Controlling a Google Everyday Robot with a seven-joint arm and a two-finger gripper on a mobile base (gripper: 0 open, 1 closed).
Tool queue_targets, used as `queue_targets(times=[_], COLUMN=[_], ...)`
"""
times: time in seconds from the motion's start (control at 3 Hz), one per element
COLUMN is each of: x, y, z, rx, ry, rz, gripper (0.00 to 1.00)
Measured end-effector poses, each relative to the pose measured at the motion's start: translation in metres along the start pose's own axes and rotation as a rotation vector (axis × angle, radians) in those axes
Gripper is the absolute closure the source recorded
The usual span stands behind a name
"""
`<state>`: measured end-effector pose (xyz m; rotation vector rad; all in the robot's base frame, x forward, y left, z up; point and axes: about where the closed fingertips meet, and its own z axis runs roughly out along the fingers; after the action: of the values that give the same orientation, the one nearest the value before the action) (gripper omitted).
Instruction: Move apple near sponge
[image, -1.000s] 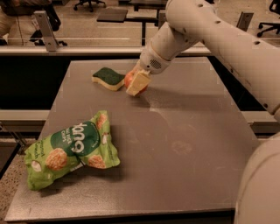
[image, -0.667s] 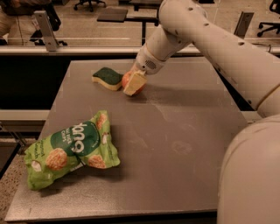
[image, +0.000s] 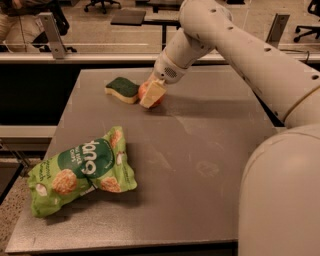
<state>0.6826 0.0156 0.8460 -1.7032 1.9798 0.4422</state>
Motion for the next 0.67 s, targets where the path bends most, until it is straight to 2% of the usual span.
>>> queue_targets(times=[0.67], x=[-0.0013], y=[0.0003], z=[0.0003], rx=[-0.003], ry=[0.001], rz=[0.0], gripper=[0.07])
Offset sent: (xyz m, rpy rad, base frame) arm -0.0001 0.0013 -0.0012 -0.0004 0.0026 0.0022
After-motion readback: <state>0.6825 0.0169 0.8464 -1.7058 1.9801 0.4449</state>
